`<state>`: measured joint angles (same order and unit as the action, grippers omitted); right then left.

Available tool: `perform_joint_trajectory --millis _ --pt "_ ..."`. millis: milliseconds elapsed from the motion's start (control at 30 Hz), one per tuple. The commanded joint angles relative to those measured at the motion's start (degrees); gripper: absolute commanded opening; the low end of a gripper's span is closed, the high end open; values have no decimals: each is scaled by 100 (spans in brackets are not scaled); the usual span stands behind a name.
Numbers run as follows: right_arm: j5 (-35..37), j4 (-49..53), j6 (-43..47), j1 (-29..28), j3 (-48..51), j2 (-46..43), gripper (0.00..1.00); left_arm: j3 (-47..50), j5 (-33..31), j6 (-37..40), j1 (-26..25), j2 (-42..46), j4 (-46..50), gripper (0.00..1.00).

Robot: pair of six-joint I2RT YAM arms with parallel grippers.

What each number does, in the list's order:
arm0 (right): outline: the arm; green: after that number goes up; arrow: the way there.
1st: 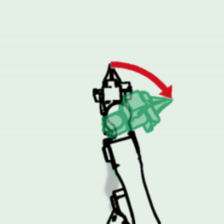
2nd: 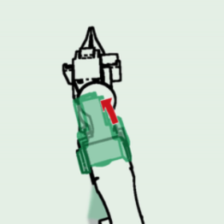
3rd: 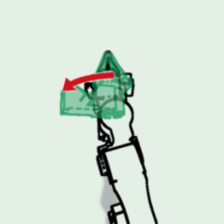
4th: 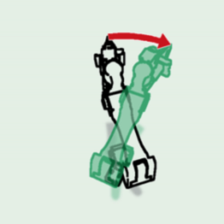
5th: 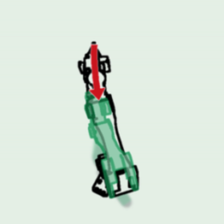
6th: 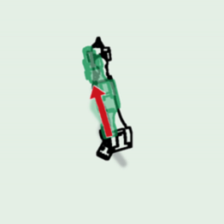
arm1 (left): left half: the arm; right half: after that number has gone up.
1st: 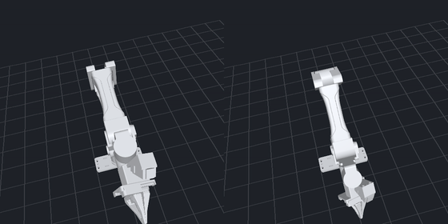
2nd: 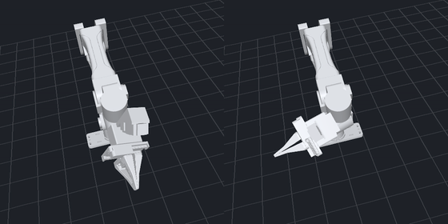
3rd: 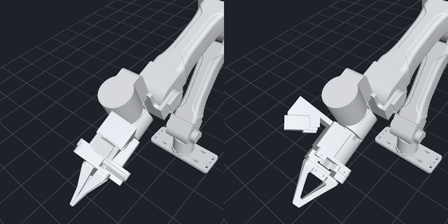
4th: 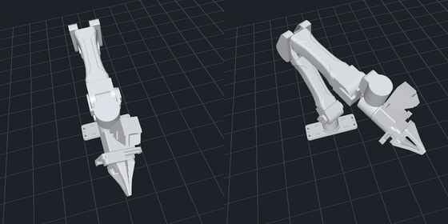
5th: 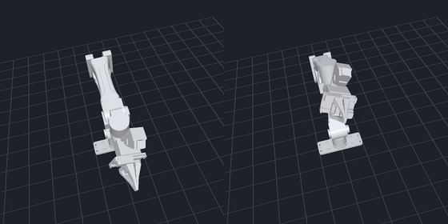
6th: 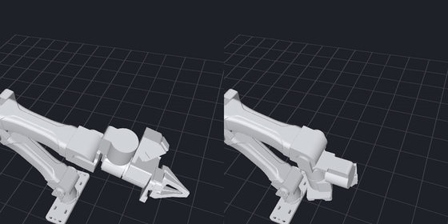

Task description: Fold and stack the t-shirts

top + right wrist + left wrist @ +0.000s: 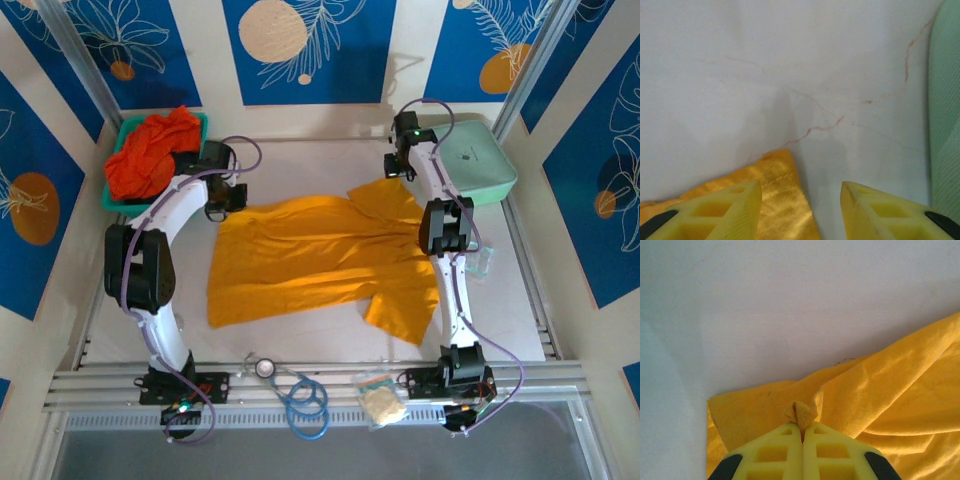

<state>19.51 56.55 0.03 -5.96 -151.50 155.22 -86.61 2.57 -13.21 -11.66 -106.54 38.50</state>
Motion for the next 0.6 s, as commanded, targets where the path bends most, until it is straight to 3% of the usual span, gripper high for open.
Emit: perform_joint_trajectory --millis 0,433,567 --pt "-185 144 102 42 -222 261 44 22 112 -22 -62 18 -22 0" --pt "-742 399 51 35 -55 501 35 -67 95 38 -93 -192 15 0" --pt "-881 559 -10 46 6 497 28 -50 86 36 -100 -208 26 0"
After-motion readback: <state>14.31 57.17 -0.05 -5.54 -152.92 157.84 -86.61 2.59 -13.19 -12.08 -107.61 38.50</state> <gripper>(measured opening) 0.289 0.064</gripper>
